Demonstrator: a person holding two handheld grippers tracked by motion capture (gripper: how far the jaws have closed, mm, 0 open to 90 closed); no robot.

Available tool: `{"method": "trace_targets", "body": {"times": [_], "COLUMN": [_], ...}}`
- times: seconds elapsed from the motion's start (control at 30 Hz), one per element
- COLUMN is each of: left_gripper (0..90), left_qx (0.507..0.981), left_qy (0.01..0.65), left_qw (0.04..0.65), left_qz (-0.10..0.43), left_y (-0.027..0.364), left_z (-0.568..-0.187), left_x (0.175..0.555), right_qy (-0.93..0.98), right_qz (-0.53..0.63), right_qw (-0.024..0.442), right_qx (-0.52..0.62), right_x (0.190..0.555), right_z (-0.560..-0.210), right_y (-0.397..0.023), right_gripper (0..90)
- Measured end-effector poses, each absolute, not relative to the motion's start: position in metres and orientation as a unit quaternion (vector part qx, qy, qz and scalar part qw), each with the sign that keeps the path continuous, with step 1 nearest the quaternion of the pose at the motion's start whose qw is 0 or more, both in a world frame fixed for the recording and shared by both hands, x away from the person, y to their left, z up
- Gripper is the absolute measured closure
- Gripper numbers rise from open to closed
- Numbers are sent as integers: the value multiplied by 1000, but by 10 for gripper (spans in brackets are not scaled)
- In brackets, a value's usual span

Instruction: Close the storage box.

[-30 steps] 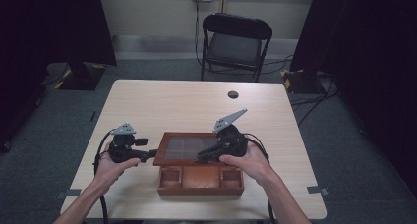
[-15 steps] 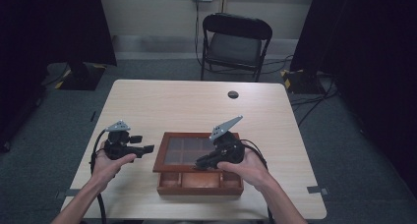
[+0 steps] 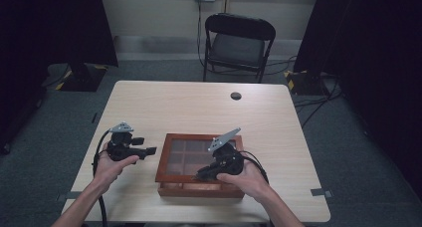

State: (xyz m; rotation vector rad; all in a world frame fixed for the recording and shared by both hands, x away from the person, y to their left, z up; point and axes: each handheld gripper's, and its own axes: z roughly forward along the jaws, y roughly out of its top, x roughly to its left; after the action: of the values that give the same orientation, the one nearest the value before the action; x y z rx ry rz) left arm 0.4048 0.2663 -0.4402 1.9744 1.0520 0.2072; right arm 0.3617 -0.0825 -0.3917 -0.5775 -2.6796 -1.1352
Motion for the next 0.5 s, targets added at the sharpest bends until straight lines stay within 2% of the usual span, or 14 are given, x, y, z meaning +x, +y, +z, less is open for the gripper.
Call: {"method": "trace_targets", "body": {"times": [0.5], "left_gripper": [255], "left_qx": [786], "left_qy": [432], "left_qw": [434], "left_qz": [84], "left_y": [270], "left_z": [-440], "left_x": [405], "right_qy": [-909], "right_qz": [-359], "right_qw": [90], "right_qx": [-194], "right_x": [358], "right_z": [-416], "right_y": [-79], "right_gripper": [825]}}
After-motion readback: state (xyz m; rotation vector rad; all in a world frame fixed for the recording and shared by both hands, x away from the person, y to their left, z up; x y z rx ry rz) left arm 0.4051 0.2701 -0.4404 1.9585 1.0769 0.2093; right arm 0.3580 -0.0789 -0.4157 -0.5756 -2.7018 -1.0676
